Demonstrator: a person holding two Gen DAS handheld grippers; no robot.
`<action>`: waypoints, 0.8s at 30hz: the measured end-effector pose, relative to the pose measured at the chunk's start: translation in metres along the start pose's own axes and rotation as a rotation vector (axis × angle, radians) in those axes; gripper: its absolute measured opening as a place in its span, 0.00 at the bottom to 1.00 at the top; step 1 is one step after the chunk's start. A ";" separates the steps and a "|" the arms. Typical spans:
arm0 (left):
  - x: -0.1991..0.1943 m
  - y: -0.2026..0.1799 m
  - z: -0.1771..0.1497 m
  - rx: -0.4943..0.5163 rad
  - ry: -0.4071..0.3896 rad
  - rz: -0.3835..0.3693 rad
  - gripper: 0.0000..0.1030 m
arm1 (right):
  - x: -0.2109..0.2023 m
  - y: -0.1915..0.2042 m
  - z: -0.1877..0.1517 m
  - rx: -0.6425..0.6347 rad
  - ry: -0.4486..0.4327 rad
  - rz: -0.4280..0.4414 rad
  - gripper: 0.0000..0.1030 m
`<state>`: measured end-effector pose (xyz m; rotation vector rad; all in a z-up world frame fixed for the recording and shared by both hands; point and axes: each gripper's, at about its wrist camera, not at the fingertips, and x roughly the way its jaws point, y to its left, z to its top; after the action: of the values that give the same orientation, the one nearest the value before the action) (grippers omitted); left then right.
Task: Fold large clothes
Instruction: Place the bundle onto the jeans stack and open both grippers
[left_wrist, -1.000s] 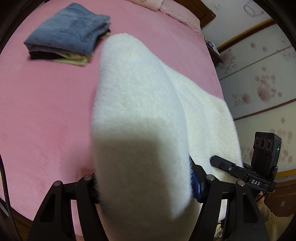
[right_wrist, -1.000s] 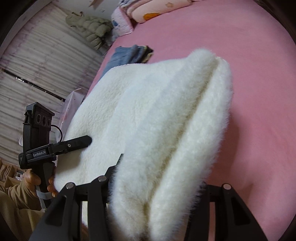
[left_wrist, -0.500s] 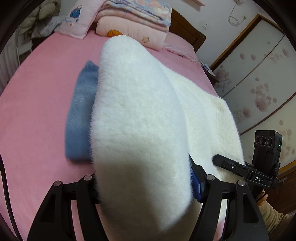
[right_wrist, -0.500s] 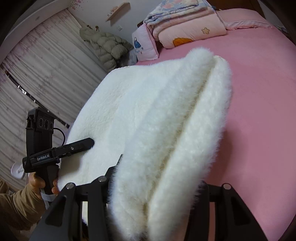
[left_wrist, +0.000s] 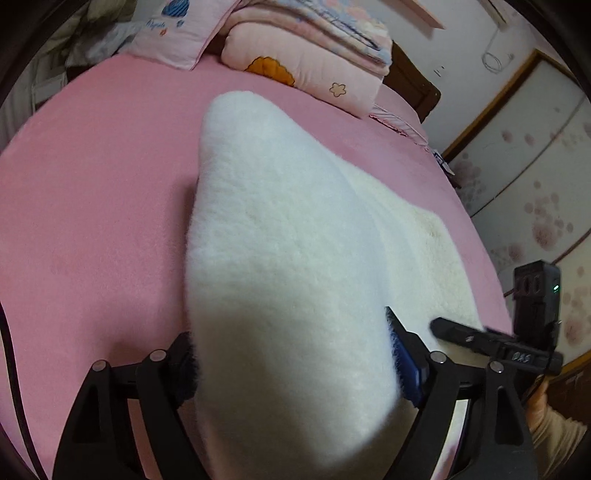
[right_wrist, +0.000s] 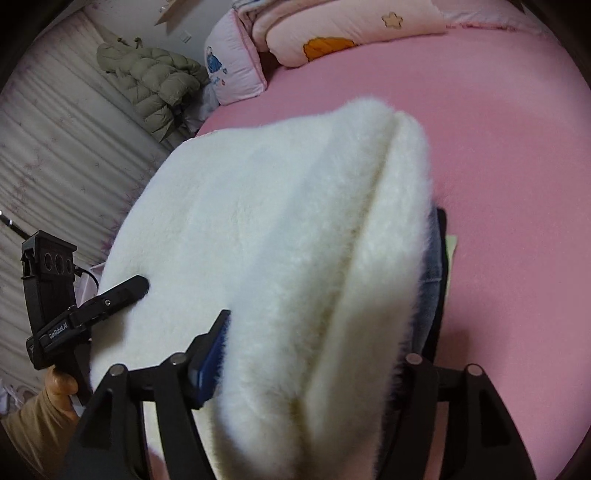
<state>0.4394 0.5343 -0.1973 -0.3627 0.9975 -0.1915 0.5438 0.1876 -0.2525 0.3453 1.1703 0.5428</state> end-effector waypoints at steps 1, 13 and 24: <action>-0.004 -0.002 -0.002 0.011 -0.003 0.017 0.82 | -0.007 0.002 -0.001 -0.018 -0.002 -0.012 0.65; -0.104 -0.085 -0.030 0.119 -0.158 0.297 0.51 | -0.108 0.058 -0.035 -0.171 -0.212 -0.240 0.18; -0.056 -0.093 -0.056 0.140 -0.118 0.453 0.25 | -0.039 0.026 -0.076 -0.113 -0.064 -0.267 0.00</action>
<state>0.3628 0.4549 -0.1458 -0.0145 0.9193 0.1689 0.4564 0.1855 -0.2358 0.1061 1.0978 0.3594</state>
